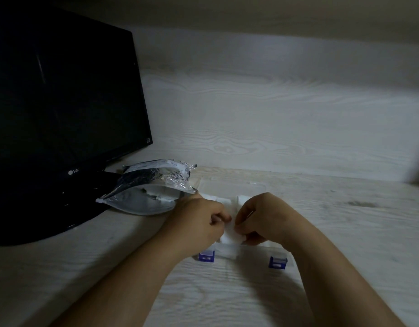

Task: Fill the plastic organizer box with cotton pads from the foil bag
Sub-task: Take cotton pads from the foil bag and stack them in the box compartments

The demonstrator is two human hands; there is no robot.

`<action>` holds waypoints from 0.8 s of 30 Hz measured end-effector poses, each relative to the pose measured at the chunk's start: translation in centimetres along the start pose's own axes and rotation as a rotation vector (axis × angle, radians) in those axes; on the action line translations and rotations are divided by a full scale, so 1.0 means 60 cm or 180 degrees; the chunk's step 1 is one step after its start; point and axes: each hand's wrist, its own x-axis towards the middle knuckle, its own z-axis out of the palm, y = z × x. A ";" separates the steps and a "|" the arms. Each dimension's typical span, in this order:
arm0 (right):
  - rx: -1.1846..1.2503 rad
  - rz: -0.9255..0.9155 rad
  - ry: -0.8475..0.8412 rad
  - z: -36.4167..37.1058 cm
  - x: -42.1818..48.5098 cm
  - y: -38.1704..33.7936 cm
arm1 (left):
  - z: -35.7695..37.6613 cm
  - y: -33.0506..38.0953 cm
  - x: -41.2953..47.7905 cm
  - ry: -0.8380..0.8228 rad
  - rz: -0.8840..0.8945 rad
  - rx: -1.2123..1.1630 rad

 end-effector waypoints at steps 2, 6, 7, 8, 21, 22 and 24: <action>-0.0042 0.0013 -0.0054 0.001 -0.001 0.000 | 0.000 0.000 -0.001 -0.0012 0.0091 0.0074; -0.0192 -0.0057 -0.0097 0.005 -0.002 0.005 | -0.002 0.002 -0.001 -0.0018 0.0104 0.0173; -0.0241 -0.0076 -0.0094 0.006 -0.002 0.005 | -0.002 0.001 -0.001 -0.0014 0.0096 0.0187; -0.0266 -0.0085 -0.0095 0.007 -0.002 0.005 | -0.002 0.002 0.000 -0.0024 0.0075 0.0189; -0.1052 -0.0430 0.0063 0.011 0.002 0.011 | -0.014 -0.005 -0.003 -0.0300 0.0090 0.0262; -0.1036 -0.0419 0.0044 0.010 0.002 0.011 | -0.018 -0.006 -0.003 -0.0335 0.0100 0.0227; -0.1077 -0.0418 0.0021 0.009 0.003 0.013 | -0.021 -0.006 -0.002 -0.0389 0.0216 0.0346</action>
